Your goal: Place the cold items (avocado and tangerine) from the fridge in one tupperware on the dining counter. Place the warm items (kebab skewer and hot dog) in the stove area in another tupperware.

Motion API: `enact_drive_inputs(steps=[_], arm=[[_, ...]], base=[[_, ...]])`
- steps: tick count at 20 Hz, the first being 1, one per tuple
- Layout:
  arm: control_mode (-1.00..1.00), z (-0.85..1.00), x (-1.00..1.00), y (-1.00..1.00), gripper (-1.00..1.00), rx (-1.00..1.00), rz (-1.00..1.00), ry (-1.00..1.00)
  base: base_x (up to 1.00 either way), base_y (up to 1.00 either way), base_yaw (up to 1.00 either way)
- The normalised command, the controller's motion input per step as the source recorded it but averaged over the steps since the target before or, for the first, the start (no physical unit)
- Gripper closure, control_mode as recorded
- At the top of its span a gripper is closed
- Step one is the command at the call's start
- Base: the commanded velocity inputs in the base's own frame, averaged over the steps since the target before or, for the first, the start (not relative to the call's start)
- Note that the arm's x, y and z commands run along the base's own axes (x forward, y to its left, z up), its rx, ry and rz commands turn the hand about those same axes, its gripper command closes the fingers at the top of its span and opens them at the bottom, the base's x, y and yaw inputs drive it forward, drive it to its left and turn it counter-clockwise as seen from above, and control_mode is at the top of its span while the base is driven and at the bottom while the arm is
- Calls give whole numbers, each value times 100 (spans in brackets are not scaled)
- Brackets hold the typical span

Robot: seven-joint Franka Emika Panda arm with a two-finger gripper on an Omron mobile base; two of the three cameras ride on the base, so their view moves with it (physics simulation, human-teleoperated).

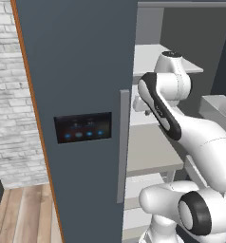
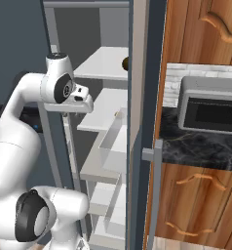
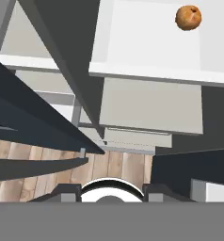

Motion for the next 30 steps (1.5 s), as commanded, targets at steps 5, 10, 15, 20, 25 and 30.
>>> enact_drive_inputs(steps=[5, 10, 15, 20, 25, 30], arm=[[-100, -2, -1, -13, -100, 5, -1, -4], [-100, -22, 11, -49, -100, 3, -21, -3], [-100, -27, 39, -27, -100, 0, -22, 1], [-100, -18, 28, -23, -100, 1, -13, 3], [-100, -19, 13, -3, -100, -3, -9, 0], [-100, -30, 47, -3, -100, -9, -2, 21]], base=[[0, 0, 0], [0, 0, 0], [0, 0, 0], [0, 0, 0], [0, 0, 0], [0, 0, 0]])
